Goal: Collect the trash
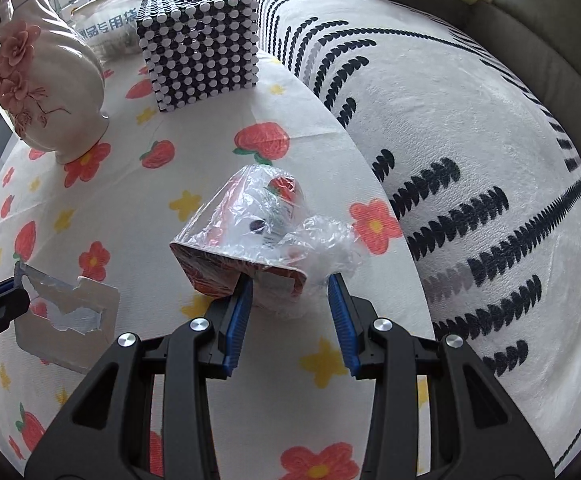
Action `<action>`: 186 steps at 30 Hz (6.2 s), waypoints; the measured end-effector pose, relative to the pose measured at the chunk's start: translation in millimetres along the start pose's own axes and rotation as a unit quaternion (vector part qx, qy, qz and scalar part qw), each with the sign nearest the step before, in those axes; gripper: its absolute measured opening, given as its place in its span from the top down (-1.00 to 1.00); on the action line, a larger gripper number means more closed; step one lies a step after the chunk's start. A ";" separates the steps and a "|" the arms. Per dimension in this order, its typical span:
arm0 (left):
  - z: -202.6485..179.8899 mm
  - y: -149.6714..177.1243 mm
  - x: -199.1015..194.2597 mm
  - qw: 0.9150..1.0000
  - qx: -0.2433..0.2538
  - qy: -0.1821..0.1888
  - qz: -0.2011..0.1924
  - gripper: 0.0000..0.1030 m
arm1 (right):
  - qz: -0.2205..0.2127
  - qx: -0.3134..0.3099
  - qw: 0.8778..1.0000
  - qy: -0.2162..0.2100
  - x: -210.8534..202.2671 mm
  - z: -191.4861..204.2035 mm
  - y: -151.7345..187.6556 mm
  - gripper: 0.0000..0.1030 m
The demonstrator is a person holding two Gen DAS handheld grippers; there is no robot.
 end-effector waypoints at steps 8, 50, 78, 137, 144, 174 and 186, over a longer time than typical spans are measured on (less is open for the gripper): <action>4.3 -9.9 6.0 1.000 -0.011 0.013 -0.008 0.89 | -0.013 -0.015 1.000 -0.015 -2.8 6.3 -4.7 0.71; 177.4 183.6 -240.9 0.963 -0.234 -0.114 -0.064 0.93 | -0.064 -0.241 0.951 -0.184 -242.5 265.5 66.0 0.94; 305.9 357.1 -364.0 0.930 -0.317 -0.166 -0.085 0.93 | -0.056 -0.345 0.914 -0.204 -314.4 511.3 162.7 0.33; 83.9 142.3 -243.3 0.999 -0.016 -0.031 -0.021 -0.54 | -0.011 0.040 0.999 0.005 -287.5 150.3 133.4 -0.15; 41.7 130.4 -232.8 1.000 0.001 -0.017 -0.015 -0.60 | -0.004 0.055 0.998 0.014 -286.7 112.8 145.1 -0.16; -16.5 89.8 -263.9 0.999 0.006 -0.033 -0.042 -0.64 | -0.036 0.036 0.999 -0.006 -322.1 71.7 123.4 -0.20; -29.7 69.9 -316.5 0.999 -0.017 -0.021 -0.041 -0.67 | -0.033 0.033 0.999 -0.010 -378.5 57.8 102.8 -0.20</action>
Point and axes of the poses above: each gripper's, at about its wrist camera, not at the fingertips, and x roughly the way its jaws point, z to its left, y to its underside, the point moved 6 cm from there along x, roughly the way its jaws point, and after that the axes turned 10 degrees about y, right-handed, at the moved point
